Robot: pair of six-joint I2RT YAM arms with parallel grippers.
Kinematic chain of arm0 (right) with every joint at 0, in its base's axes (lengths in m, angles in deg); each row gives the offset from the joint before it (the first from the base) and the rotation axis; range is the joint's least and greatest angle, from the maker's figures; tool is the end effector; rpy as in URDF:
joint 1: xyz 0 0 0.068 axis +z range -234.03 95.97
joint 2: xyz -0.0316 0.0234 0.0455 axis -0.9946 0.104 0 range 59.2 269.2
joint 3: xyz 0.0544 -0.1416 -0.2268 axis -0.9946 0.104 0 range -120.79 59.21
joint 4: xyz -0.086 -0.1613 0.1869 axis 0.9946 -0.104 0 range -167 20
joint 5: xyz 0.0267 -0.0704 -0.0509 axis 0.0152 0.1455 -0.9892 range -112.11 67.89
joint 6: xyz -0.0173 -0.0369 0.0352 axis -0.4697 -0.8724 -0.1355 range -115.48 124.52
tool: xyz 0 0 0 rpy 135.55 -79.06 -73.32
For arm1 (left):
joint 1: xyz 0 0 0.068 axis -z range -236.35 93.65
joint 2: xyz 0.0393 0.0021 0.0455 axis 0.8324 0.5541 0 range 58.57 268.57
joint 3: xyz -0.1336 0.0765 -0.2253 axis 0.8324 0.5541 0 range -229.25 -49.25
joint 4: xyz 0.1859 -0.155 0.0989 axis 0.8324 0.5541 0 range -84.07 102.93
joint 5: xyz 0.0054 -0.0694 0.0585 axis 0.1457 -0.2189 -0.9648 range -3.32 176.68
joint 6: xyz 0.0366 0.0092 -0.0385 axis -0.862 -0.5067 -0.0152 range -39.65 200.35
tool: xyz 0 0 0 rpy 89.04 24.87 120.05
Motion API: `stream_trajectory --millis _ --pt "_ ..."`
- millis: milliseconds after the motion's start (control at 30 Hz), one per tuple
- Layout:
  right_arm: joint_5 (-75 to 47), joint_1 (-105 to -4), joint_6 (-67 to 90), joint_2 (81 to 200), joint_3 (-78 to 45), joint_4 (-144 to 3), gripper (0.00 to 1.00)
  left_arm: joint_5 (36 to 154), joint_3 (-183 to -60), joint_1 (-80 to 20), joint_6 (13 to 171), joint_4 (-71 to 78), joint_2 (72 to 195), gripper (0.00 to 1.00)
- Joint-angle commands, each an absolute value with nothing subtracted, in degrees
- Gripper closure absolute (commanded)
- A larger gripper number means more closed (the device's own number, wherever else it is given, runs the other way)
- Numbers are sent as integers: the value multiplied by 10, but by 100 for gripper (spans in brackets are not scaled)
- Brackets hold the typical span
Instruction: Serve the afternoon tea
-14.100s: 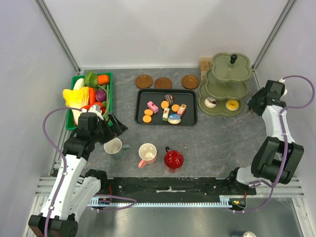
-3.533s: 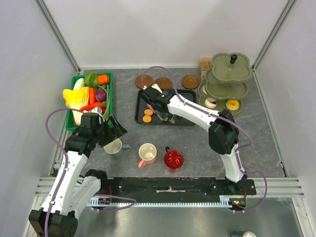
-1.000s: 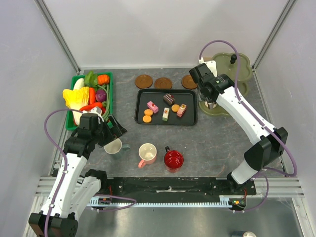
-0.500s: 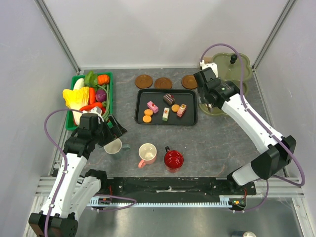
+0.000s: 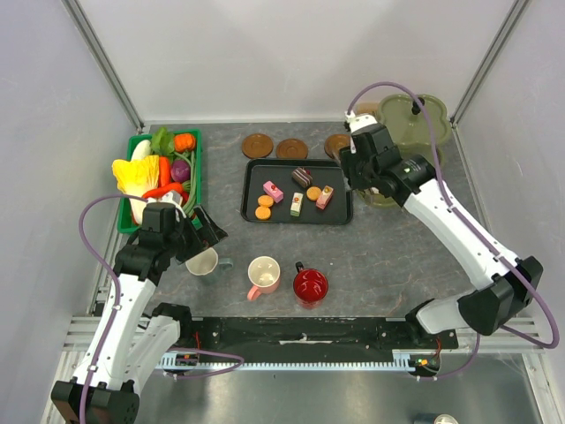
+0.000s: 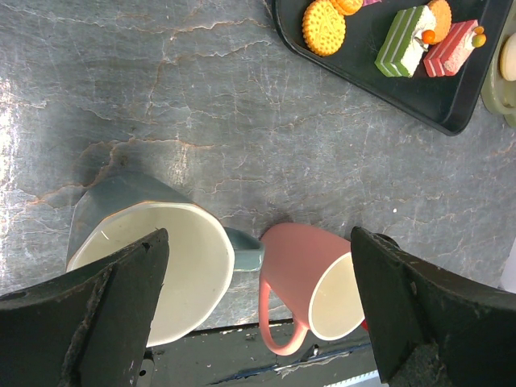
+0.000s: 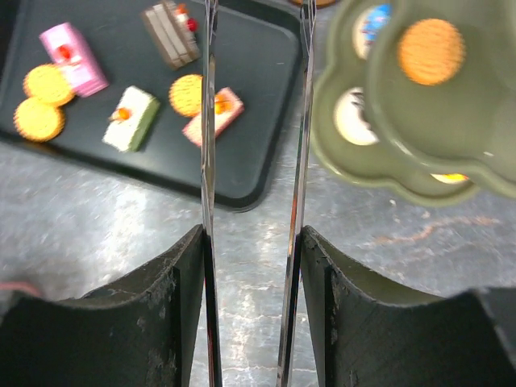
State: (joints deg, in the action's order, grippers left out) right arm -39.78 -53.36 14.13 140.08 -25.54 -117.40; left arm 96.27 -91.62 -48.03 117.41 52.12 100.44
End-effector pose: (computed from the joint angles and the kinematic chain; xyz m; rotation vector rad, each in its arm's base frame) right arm 0.2608 0.1420 0.3764 -0.2673 2.2710 0.0043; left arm 0.1417 -0.0268 0.2738 -0.5227 2.3743 -0.5696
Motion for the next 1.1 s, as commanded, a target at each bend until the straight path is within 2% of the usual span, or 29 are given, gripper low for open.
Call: stream_trajectory --millis 0,433,600,833,1067 --pt "-300 -500 89 1401 -262 -1151 45 970 -922 -483 1163 508 998 1" --pt "-304 -484 78 1562 -308 -1183 44 971 -922 -484 1163 508 999 1" --pt "-298 -483 62 1589 -321 -1190 45 969 -922 -483 1163 508 1001 1" --pt "-351 -483 66 1625 -351 -1235 42 969 -923 -484 1162 507 1001 1" --pt "-311 -483 64 1638 -356 -1241 42 969 -925 -484 1161 508 1002 1"
